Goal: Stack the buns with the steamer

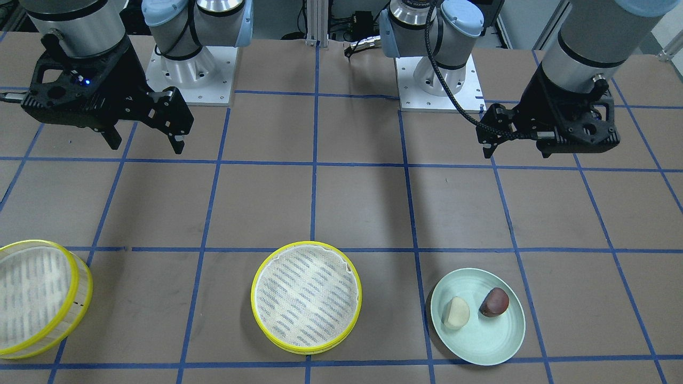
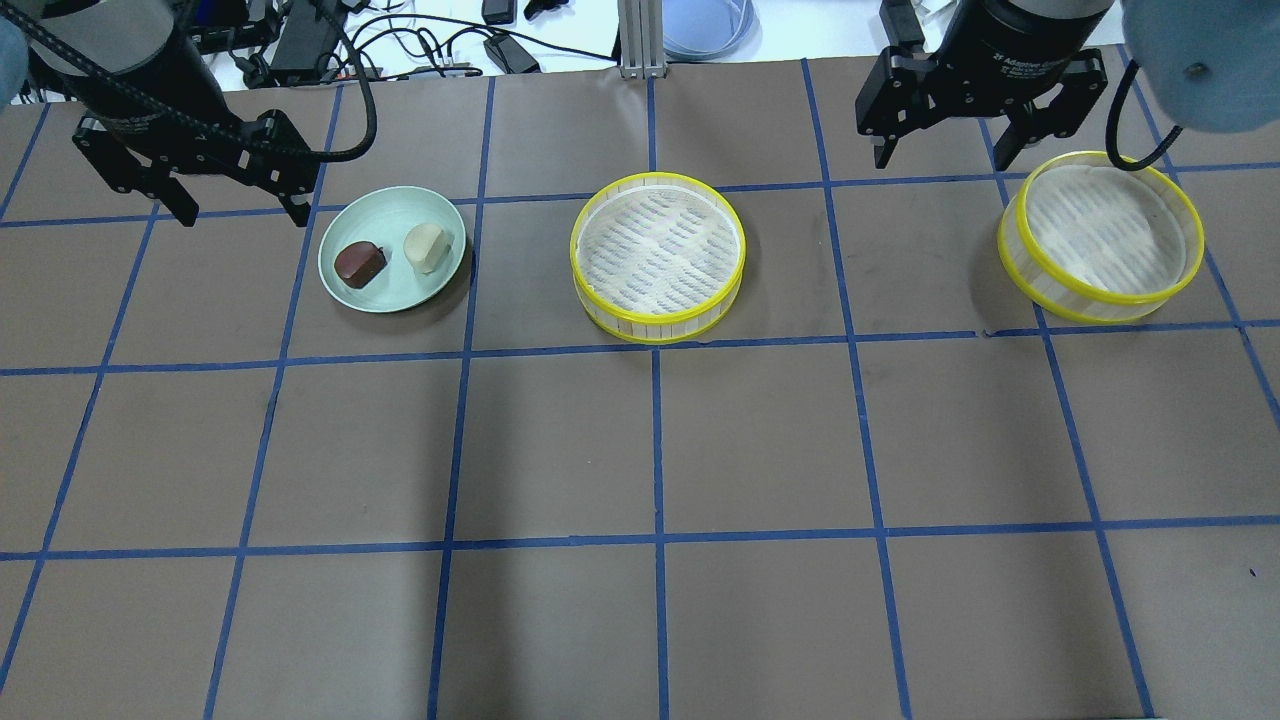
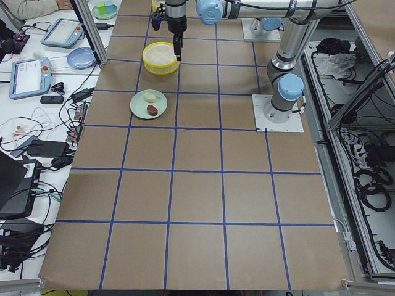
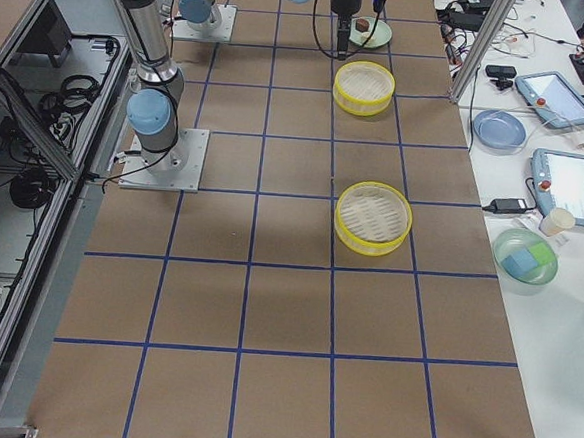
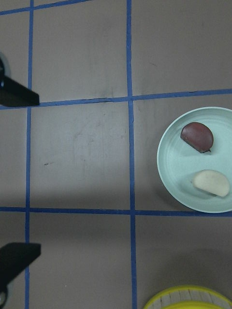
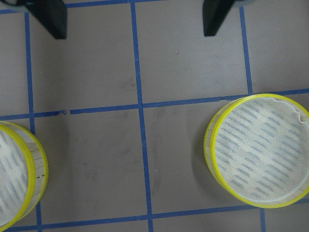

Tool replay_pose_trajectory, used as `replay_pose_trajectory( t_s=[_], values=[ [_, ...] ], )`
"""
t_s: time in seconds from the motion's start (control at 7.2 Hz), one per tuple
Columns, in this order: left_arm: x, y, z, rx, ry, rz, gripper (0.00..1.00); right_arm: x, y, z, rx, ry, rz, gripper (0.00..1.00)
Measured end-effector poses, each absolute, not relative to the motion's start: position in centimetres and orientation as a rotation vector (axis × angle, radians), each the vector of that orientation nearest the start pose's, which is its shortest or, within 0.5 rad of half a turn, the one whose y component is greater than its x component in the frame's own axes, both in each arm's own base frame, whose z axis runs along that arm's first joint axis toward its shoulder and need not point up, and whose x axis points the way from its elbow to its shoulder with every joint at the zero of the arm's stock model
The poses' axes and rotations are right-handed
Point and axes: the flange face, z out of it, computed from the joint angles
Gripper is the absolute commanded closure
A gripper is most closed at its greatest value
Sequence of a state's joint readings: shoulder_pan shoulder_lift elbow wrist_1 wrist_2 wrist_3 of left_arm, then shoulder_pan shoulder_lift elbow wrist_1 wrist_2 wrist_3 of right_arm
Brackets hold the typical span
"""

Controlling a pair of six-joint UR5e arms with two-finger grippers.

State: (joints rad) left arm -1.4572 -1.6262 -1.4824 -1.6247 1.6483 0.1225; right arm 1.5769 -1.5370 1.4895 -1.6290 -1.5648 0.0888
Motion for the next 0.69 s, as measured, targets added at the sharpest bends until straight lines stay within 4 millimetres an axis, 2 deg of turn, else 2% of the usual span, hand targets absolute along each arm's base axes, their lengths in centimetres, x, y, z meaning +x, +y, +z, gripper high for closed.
replay_pose_trajectory(
  t_s=[0.56, 0.69],
  values=[
    [-6.5, -53.0, 49.6, 0.029, 3.055, 0.011, 0.0, 13.5, -51.7, 51.7, 0.125, 3.128, -0.17, 0.0],
    [-6.2, -53.6, 49.1, 0.027, 3.05, -0.011, 0.0, 12.8, -52.1, 51.5, 0.112, 3.129, -0.169, 0.0]
  ],
)
